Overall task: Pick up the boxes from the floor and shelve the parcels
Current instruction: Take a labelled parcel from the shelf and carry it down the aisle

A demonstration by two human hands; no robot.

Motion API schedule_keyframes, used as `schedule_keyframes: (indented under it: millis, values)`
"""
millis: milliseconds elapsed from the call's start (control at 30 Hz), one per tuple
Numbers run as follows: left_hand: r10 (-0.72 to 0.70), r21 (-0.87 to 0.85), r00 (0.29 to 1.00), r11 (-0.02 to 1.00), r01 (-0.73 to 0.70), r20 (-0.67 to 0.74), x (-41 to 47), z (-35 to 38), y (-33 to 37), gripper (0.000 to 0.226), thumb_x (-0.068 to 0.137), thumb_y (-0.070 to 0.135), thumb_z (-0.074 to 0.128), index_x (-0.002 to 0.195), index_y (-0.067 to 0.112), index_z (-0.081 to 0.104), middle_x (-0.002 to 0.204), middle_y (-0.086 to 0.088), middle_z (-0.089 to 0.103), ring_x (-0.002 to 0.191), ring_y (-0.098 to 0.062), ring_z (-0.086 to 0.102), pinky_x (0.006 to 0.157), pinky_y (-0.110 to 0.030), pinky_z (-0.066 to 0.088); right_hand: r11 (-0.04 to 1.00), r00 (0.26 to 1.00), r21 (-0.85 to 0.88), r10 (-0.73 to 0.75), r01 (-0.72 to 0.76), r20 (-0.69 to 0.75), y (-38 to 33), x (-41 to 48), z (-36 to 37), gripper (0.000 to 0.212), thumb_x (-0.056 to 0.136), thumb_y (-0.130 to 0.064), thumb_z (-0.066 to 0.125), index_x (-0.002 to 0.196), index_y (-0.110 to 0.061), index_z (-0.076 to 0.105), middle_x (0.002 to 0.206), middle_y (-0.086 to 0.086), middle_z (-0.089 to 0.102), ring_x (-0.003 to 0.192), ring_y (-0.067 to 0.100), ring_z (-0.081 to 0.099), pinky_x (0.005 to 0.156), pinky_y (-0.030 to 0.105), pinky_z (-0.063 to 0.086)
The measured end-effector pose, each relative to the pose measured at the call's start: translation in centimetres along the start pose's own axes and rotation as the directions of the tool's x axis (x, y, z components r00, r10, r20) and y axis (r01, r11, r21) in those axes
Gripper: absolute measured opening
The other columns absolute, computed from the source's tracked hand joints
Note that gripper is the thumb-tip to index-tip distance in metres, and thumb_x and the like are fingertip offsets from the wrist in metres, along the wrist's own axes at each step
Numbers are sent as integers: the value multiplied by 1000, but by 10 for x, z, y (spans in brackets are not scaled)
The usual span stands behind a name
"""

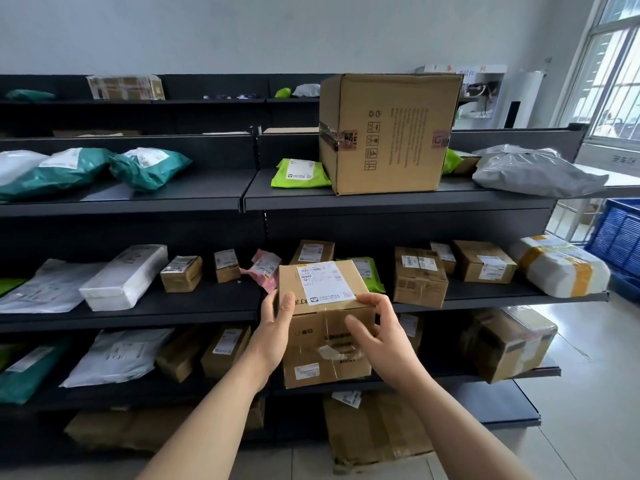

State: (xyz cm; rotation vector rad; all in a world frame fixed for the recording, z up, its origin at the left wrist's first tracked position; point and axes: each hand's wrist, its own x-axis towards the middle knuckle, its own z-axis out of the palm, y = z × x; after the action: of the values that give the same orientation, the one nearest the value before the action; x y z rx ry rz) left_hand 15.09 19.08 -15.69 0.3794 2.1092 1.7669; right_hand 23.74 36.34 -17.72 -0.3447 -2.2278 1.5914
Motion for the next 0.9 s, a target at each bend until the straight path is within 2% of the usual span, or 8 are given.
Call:
schedule_keyframes:
  millis: [100,200,300,400,533,600,733,900]
  values:
    - [64,-9,998,998,-64,0,-4,-1,-3,64,84,69,32,143,56,10,143,10,47,131,-19,45,109,-52,35,999,998,31,14,-12,-62,-6,2,4,9,94,-41,50,100,-36,50,117,2,55,99,14,58,78,30,52]
    - [90,-30,996,995,-90,9,-11,-3,-9,54,88,62,36,135,68,10,143,15,47,131,-16,45,110,-52,34,1000,995,11,25,-25,-95,-7,2,9,8,97,-35,48,100,-28,49,116,4,54,95,14,57,73,25,47]
    - [91,-44,996,995,-90,5,-14,-7,-17,49,86,63,40,119,82,9,144,16,46,132,-16,46,109,-54,36,999,998,11,37,-36,-60,-8,-1,10,23,97,-31,48,119,-34,43,124,-1,46,97,10,56,75,25,48]
    - [92,-36,996,995,-92,5,-16,-7,-22,55,89,59,43,128,76,8,144,18,45,132,-15,44,109,-53,36,999,999,-14,34,-34,14,-7,-4,7,50,98,-29,46,141,-44,26,133,-6,33,106,8,52,81,23,50]
    - [113,28,994,993,-113,-4,-20,3,-20,58,95,49,40,138,66,4,144,23,37,135,-11,38,114,-47,31,994,995,-96,-40,48,92,2,-4,0,66,93,-40,54,145,-52,15,148,-17,25,123,7,42,89,21,49]
    - [122,59,992,991,-121,-15,-21,9,-19,60,97,46,39,141,61,2,138,27,37,133,-7,37,116,-42,28,983,990,-152,-83,99,112,6,-2,-4,69,91,-47,55,144,-56,12,151,-20,20,124,4,41,91,22,46]
    - [120,106,992,988,-115,-44,-24,20,-19,63,96,45,40,142,58,-1,143,27,32,133,-4,35,116,-38,29,963,977,-213,-133,167,166,17,5,-13,69,88,-56,52,138,-66,6,155,-18,13,131,12,39,97,40,51]
    - [122,205,990,973,-105,-70,-23,32,-21,69,95,45,41,146,49,-6,153,18,25,139,-8,31,115,-34,29,955,966,-225,-145,193,214,23,13,-23,71,90,-53,51,140,-63,2,155,-19,10,133,11,34,100,40,48]
